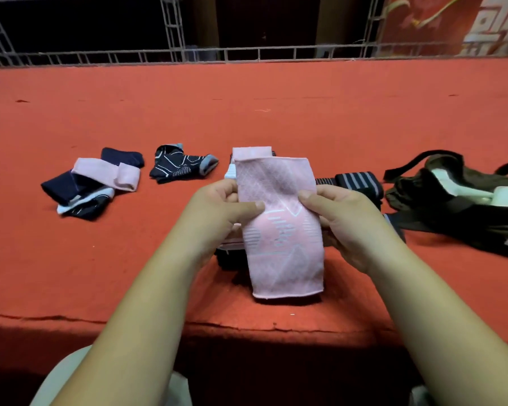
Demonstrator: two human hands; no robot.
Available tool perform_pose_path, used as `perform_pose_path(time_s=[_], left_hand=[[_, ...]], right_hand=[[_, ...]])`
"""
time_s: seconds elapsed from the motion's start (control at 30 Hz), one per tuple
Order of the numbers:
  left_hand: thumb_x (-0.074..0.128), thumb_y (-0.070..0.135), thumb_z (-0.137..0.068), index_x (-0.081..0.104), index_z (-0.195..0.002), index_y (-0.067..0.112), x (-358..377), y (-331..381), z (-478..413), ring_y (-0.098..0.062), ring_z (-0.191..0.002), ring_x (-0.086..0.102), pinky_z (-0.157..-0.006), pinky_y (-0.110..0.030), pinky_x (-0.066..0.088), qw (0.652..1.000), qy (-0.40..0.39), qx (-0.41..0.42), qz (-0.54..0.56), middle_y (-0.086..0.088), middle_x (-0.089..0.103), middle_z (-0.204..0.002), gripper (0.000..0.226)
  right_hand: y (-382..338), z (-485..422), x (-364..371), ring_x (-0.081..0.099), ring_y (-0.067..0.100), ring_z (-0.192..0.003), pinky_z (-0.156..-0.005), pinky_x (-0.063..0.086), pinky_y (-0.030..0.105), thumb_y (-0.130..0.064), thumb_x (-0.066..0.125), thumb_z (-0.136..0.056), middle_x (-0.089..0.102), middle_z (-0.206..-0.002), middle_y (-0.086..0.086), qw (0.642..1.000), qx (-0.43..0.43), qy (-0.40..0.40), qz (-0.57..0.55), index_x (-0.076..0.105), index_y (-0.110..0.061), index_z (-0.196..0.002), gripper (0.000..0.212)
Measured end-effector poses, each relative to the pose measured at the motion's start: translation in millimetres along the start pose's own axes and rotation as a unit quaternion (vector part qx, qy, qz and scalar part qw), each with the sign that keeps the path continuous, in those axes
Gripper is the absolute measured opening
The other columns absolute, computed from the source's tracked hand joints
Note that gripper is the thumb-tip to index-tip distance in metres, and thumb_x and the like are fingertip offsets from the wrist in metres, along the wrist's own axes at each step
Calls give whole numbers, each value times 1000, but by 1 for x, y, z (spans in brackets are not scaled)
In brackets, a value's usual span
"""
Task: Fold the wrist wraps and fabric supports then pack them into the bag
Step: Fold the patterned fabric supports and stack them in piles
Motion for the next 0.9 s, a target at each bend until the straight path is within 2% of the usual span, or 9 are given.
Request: perform_pose_path(time_s=[0.13, 0.23, 0.43, 0.53, 0.63, 0.7, 0.77, 0.83, 0.9], left_hand=[[71, -6, -93, 70, -121, 1, 5, -6, -12, -30, -94, 78, -72, -31, 63, 1000, -2, 6, 3, -16, 81, -110, 28], [72, -6, -93, 70, -121, 1, 5, -10, -19, -28, -96, 77, -78, -32, 64, 1000, -6, 16, -16, -17, 80, -111, 29], [69, -8, -95, 74, -123, 7, -1, -12, -28, -21, -98, 74, -89, -35, 60, 996, -38, 52, -62, -12, 79, -115, 32], [58, -14, -96, 77, -109, 2, -4, -16, -25, -15, -76, 74, -65, -24, 60, 999, -22, 9, -23, -12, 80, -102, 27], [43, -15, -96, 81, -98, 0, -8, -22, -24, -27, -99, 74, -81, -29, 65, 1000, -5, -29, 12, -23, 76, -113, 41], [38, -11, -97, 81, -101, -2, -9, -21, -22, -26, -89, 73, -80, -34, 67, 999, -5, -33, 18, -23, 75, -97, 44], [43, -2, -102, 78, -105, -1, -6, -20, -20, -22, -77, 74, -63, -35, 65, 999, -14, -37, 24, -17, 79, -94, 35], [64, 8, -100, 78, -106, 11, -3, -18, -19, -25, -84, 71, -71, -38, 60, 999, -27, -17, 25, -10, 77, -106, 15], [80, 6, -90, 75, -110, 20, -3, -16, -21, -24, -91, 70, -79, -37, 57, 999, -31, 14, 0, -7, 73, -102, 25]], right_hand=[[5, -6, -5, 75, 31, -111, -106, 55, 63, -15, 75, -96, 80, -117, 13, 995, -5, -77, 63, 80, -16, -118, 22], [10, -11, -15, 73, 29, -96, -102, 57, 63, -6, 76, -94, 78, -115, 22, 996, -12, -64, 68, 81, -11, -113, 20], [19, -17, -18, 58, 18, -74, -75, 56, 39, -1, 67, -97, 67, -89, 12, 998, -22, -63, 10, 81, -14, -112, 24], [21, -19, -13, 69, 16, -83, -82, 59, 34, 2, 58, -102, 78, -98, 10, 996, -10, -72, -46, 83, -14, -104, 30], [25, -21, -11, 72, 17, -83, -75, 59, 28, 9, 42, -100, 80, -98, 13, 993, 11, -60, -105, 83, -9, -92, 46], [26, -22, -11, 71, 18, -85, -73, 58, 27, 7, 37, -96, 80, -102, 16, 991, 13, -58, -122, 83, -5, -92, 48], [25, -23, -10, 70, 20, -83, -73, 57, 29, -1, 45, -98, 79, -104, 17, 988, 9, -71, -135, 82, -2, -95, 37], [22, -21, -7, 68, 19, -84, -73, 53, 29, -6, 64, -98, 76, -102, 11, 988, -9, -88, -124, 79, -7, -99, 15], [23, -20, -6, 61, 19, -82, -70, 47, 32, -2, 73, -94, 70, -94, 4, 992, -32, -93, -74, 75, -16, -101, 16]])
Point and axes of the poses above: each hand's wrist, its own z-axis away from the middle knuckle, its own x-axis out of the palm, y = z × x, the point moved 9 cm from there along -z, towards the middle knuckle
